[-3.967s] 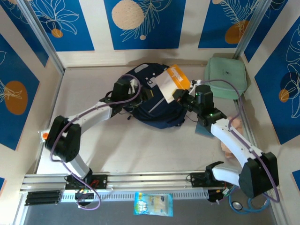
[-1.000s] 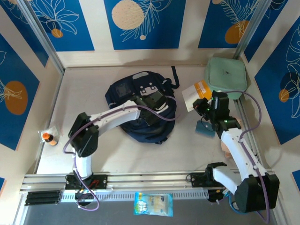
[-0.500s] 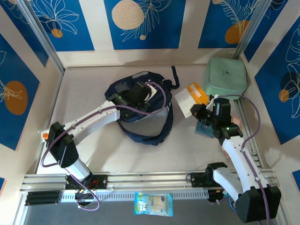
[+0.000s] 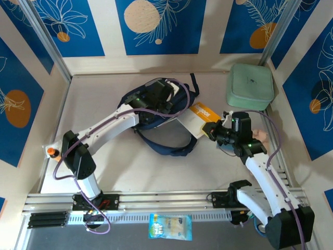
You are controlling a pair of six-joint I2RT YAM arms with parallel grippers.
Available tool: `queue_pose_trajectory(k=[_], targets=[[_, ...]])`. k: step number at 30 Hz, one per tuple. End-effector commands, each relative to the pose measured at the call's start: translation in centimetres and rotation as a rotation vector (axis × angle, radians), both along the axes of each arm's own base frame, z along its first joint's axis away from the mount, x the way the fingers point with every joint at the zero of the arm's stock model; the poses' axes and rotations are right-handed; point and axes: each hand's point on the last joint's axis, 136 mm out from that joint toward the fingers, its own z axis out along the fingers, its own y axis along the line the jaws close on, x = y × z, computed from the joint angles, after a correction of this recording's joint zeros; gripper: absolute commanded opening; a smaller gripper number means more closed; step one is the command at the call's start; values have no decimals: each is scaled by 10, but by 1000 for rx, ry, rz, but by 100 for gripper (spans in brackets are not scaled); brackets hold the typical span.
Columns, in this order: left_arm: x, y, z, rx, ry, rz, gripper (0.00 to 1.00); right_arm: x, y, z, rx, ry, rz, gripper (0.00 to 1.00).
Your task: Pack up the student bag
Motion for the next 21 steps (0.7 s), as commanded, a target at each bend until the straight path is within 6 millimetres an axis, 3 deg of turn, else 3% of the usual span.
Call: queue_pose_trajectory(k=[1,7,11,15,21], targets=[[13,-11,55,-159,-112,18,0,4,24,9,77,-29,69,0],[10,-14,55,-179,-89,9,0,32,55,1,94,-52,98,0],[10,-15,56,-192,-82,14,0,59,63,-11,73,-39,50,0],[11,-18,57,-197,-78,13,0,83,66,-42,15,11,-20,0],[11,-20,50,-198,-55,12,0,104,79,-84,-19,132,-93,0]])
